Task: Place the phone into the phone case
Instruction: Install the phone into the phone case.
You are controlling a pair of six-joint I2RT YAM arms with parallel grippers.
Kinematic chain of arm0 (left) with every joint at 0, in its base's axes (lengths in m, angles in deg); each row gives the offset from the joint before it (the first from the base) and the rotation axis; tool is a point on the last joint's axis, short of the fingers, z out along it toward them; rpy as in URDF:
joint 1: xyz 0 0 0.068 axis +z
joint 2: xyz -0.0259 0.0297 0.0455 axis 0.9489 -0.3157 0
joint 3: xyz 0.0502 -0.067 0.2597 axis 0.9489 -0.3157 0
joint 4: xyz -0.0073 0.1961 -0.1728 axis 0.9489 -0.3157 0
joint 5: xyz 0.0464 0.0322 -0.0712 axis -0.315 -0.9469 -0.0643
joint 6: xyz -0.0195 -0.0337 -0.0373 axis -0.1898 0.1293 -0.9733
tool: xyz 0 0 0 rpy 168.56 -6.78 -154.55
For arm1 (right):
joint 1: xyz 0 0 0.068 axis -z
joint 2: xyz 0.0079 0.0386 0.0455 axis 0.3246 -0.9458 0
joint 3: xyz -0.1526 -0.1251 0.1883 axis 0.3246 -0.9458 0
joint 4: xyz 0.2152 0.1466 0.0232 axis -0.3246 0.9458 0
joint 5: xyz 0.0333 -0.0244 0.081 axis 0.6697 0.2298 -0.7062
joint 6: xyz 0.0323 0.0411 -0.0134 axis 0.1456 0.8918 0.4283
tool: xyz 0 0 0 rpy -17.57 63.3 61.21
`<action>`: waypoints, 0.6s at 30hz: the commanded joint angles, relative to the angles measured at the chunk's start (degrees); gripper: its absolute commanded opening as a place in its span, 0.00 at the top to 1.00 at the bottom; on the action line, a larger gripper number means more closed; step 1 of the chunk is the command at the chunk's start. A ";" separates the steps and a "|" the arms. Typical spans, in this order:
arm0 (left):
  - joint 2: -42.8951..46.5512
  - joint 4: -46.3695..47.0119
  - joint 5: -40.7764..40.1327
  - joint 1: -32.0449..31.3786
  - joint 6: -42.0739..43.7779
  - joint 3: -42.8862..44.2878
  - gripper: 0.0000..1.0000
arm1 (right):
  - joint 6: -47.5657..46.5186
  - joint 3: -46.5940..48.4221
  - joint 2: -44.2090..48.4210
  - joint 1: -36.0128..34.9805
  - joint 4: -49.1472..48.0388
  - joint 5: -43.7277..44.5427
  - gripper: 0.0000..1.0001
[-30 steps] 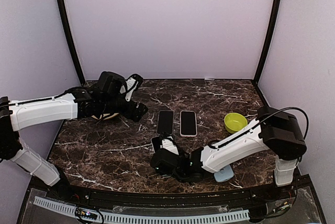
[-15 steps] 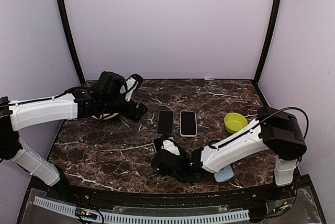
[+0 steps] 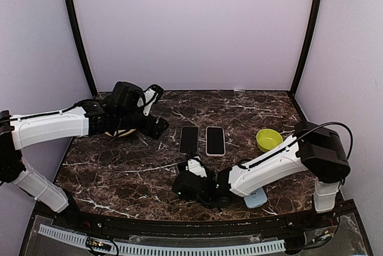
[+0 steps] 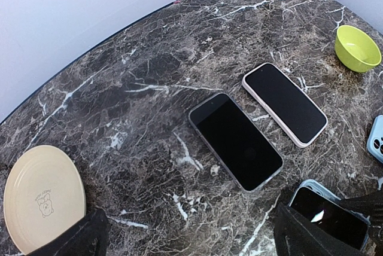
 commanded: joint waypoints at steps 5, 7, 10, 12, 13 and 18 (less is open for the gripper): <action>0.99 0.78 0.47 0.24 0.25 -0.68 0.01 | 0.64 0.77 0.34 0.38 4.97 3.02 0.08; 0.99 0.81 0.61 0.25 0.25 -0.71 0.01 | 0.27 1.39 1.03 0.31 6.08 3.24 0.08; 0.88 0.77 0.60 0.24 0.25 -0.70 0.01 | -1.70 2.59 3.32 0.35 7.52 2.43 0.08; 0.78 0.62 0.53 0.23 1.00 -0.69 0.01 | -3.26 2.84 5.55 0.35 7.70 1.51 0.08; 0.67 0.59 0.48 0.23 1.60 -0.59 0.01 | -3.89 2.81 6.81 0.36 7.77 1.03 0.08; 0.33 0.40 1.79 0.31 1.90 -0.67 0.03 | -6.14 0.82 12.22 1.55 7.72 -4.67 0.10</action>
